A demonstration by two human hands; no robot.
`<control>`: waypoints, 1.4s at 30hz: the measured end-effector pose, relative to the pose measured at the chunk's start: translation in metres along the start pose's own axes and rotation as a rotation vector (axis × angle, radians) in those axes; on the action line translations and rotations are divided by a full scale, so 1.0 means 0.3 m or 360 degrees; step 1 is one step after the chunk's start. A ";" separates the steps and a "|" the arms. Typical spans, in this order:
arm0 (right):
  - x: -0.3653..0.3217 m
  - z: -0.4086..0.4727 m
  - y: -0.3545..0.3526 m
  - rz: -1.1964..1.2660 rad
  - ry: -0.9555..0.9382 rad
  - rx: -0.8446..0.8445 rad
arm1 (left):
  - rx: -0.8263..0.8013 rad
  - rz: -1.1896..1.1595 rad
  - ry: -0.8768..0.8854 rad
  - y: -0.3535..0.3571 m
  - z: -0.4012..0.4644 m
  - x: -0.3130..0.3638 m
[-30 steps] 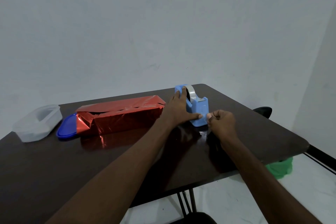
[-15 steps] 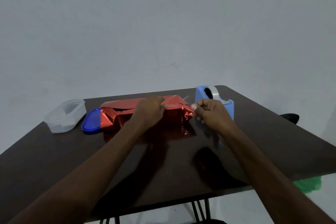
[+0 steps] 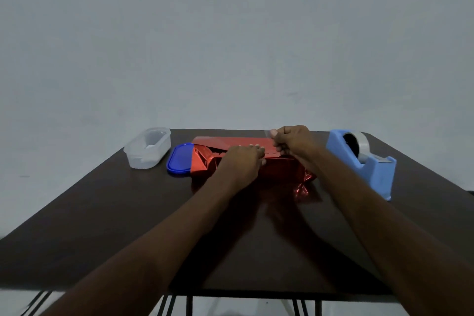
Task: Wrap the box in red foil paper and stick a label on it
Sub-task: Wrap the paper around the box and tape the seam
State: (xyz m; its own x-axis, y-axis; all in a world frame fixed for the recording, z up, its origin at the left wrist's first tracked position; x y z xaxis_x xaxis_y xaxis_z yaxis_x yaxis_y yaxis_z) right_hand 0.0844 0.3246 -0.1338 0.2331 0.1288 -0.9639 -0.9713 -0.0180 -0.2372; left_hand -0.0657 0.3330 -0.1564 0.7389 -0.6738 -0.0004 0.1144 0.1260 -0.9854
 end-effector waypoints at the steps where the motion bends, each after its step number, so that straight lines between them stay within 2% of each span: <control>1: 0.000 -0.001 0.002 -0.0025 0.0001 0.0005 | 0.0001 0.0047 0.0006 -0.005 -0.008 -0.018; 8: -0.005 0.009 0.011 -0.0204 0.0035 0.0054 | -0.0032 0.0210 -0.0120 -0.027 -0.100 -0.191; 19: -0.015 0.030 0.027 -0.0379 0.0068 0.0045 | -0.0077 0.0236 -0.0209 -0.039 -0.155 -0.268; 23: -0.046 0.041 0.041 -0.0559 0.0084 -0.0056 | -0.0069 0.0175 -0.0227 -0.039 -0.157 -0.262; 26: -0.100 0.073 0.064 -0.0897 0.0033 -0.0121 | -0.0072 0.0124 -0.0249 -0.042 -0.159 -0.258; 32: -0.149 0.174 0.169 -0.1234 0.0176 -0.0545 | -0.0096 0.0131 -0.0267 -0.050 -0.165 -0.252; 38: -0.130 0.227 0.214 -0.1284 0.0291 -0.0683 | -0.0140 0.0149 -0.0284 -0.043 -0.159 -0.251; 42: -0.117 0.237 0.227 -0.1342 0.0327 -0.0679 | -0.0164 0.0172 -0.0279 -0.040 -0.154 -0.254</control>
State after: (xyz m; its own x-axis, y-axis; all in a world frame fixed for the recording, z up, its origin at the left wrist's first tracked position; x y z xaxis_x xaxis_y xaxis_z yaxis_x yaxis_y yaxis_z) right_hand 0.0067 0.3892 -0.1075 0.8888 0.0891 -0.4496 -0.3913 -0.3631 -0.8456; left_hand -0.1540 0.3492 -0.1523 0.8481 -0.5228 -0.0860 -0.0332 0.1095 -0.9934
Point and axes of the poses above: each hand's wrist, its own z-axis towards the middle knuckle, its own y-axis out of the palm, x = y × z, the point moved 4 cm from there along z, towards the middle knuckle, and after that the axes turned 13 degrees about -x, right-handed, at the moved point
